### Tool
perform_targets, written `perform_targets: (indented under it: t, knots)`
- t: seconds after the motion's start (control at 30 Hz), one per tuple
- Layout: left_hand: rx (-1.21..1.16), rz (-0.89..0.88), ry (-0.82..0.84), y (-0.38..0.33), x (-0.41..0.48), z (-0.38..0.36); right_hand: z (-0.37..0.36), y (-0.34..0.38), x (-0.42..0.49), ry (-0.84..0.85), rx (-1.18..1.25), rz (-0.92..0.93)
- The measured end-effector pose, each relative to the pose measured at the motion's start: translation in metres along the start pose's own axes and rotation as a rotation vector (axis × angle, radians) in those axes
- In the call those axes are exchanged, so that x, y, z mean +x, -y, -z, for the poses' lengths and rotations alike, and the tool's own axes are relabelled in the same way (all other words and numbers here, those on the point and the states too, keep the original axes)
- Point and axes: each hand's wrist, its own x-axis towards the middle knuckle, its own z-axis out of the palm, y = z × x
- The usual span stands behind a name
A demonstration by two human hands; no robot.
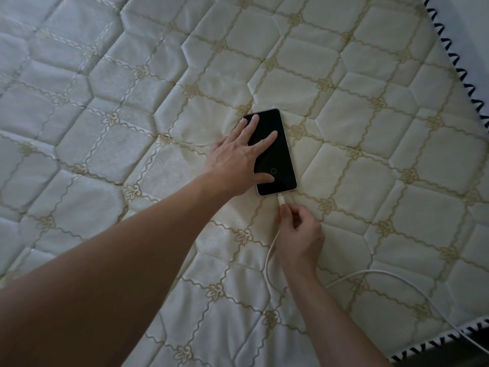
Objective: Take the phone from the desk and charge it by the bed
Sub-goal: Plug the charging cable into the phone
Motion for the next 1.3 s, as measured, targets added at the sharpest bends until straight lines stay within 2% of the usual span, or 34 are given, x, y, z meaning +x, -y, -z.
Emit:
perform_targets:
  t: [0.17, 0.27, 0.43, 0.67, 0.8, 0.93, 1.3]
  knots:
    - [-0.003, 0.01, -0.003, -0.001, 0.0, -0.001, -0.007, -0.002, 0.002, -0.062, 0.037, -0.111]
    - [-0.004, 0.01, -0.004, -0.002, -0.001, -0.001, -0.009, 0.002, -0.002, -0.089, 0.032, -0.102]
    - [-0.001, -0.003, 0.006, -0.001, -0.001, 0.001, -0.001, 0.001, -0.001, 0.011, 0.005, 0.025]
    - [-0.006, -0.002, 0.004, -0.004, -0.002, 0.002, 0.001, -0.003, 0.008, 0.05, 0.075, -0.062]
    - [0.003, 0.003, 0.002, -0.004, -0.002, 0.004, 0.007, -0.001, 0.004, 0.051, -0.095, 0.163]
    - [0.033, -0.014, 0.011, -0.003, -0.003, 0.003, 0.016, -0.002, 0.01, 0.069, -0.457, 0.415]
    - [0.053, -0.014, 0.015, -0.006, -0.002, -0.001, 0.008, -0.003, 0.021, 0.068, -0.548, 0.502]
